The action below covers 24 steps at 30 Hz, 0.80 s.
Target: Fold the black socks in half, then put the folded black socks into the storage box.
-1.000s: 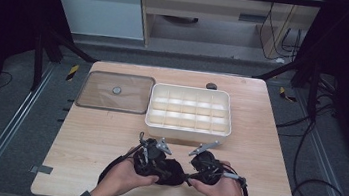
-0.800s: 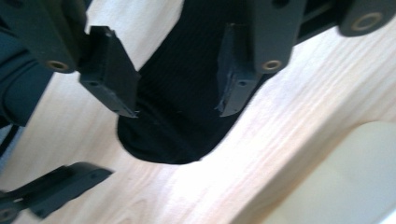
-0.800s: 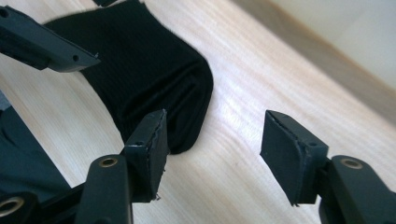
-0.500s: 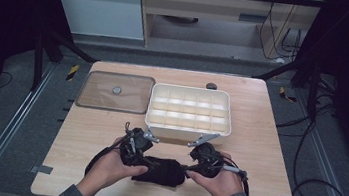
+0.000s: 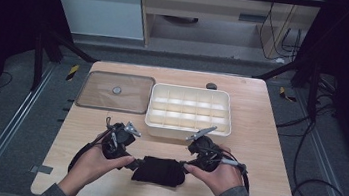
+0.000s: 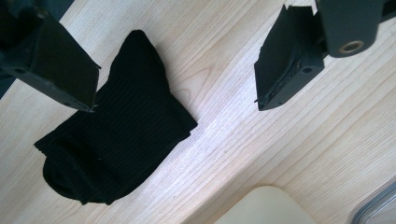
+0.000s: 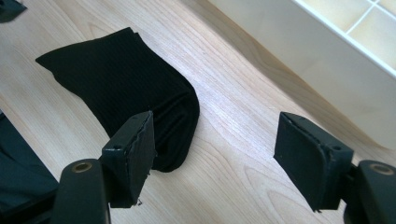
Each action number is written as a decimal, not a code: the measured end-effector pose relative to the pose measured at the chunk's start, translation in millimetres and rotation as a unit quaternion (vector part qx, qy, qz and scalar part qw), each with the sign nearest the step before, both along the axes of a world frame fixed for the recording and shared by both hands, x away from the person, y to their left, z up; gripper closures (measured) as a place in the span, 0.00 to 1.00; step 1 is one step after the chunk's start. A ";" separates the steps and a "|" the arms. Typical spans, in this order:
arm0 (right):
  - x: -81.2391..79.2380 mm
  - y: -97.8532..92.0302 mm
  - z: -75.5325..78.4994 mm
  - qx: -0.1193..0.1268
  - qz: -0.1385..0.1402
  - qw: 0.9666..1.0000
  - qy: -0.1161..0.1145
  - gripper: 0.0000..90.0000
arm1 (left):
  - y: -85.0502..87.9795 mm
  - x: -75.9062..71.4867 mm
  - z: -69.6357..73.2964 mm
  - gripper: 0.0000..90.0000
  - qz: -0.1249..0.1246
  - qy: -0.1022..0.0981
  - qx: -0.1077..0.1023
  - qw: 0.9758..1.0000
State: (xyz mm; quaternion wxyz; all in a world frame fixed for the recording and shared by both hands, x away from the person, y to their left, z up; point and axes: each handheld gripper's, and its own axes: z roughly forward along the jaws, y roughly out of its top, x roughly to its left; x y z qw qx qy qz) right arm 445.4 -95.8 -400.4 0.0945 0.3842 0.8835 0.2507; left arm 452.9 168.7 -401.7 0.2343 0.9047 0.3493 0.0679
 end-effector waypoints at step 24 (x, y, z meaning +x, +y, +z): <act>15.8 22.5 -30.3 0.008 0.004 1.000 0.020 0.57 | 2.3 -5.2 -25.7 0.28 0.012 0.007 0.009 1.000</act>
